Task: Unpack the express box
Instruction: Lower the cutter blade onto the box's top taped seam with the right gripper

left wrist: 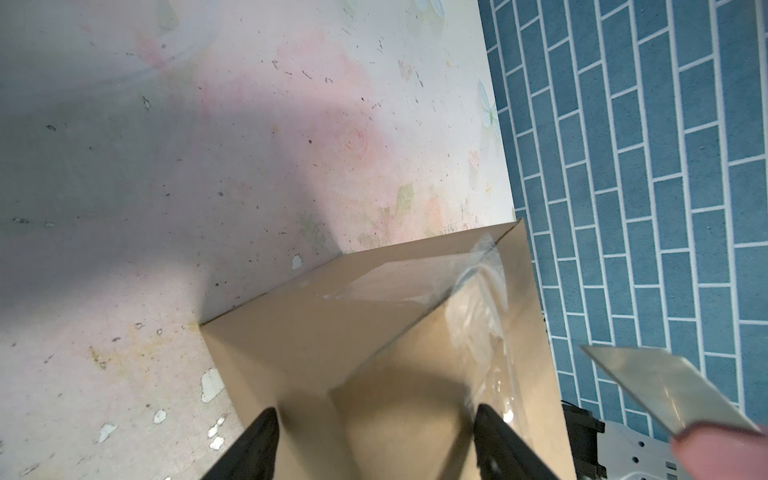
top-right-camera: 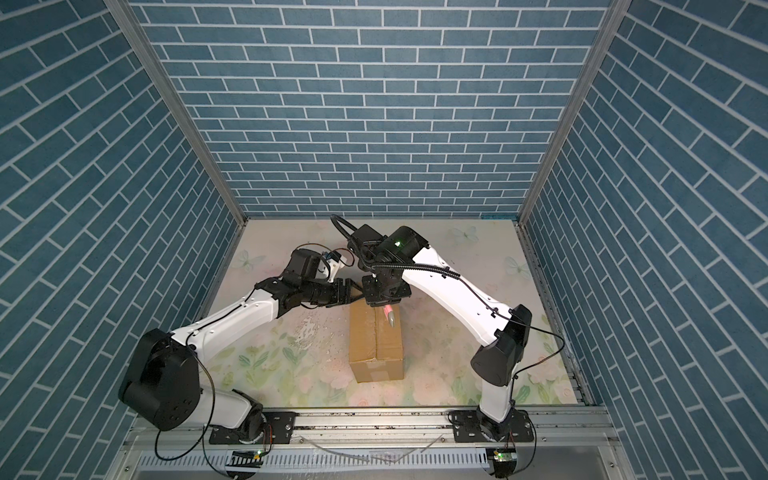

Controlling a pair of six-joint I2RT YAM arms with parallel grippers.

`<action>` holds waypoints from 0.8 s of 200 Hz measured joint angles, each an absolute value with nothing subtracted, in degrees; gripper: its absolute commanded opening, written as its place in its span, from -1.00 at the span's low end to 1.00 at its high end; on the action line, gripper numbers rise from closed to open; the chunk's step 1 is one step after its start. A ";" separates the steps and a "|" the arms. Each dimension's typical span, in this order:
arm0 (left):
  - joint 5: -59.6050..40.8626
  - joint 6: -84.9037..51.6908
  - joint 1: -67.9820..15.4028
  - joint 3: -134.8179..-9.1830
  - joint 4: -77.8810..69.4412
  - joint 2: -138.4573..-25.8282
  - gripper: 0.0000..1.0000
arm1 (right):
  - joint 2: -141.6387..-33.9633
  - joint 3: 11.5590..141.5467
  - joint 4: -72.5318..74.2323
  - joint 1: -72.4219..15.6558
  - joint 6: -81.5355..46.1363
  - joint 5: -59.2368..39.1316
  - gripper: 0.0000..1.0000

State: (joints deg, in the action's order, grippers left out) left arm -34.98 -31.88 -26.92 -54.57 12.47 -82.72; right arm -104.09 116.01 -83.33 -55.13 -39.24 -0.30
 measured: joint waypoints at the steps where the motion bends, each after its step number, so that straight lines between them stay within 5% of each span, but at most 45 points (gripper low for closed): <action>1: -34.98 -31.92 -26.92 -54.54 12.45 -82.72 0.47 | -104.12 116.01 -83.33 -55.13 -39.24 -0.30 -1.00; 160: -34.72 -34.06 -26.92 -52.23 8.49 -81.78 0.42 | -105.65 113.78 -82.00 -53.54 -40.71 -0.69 -1.00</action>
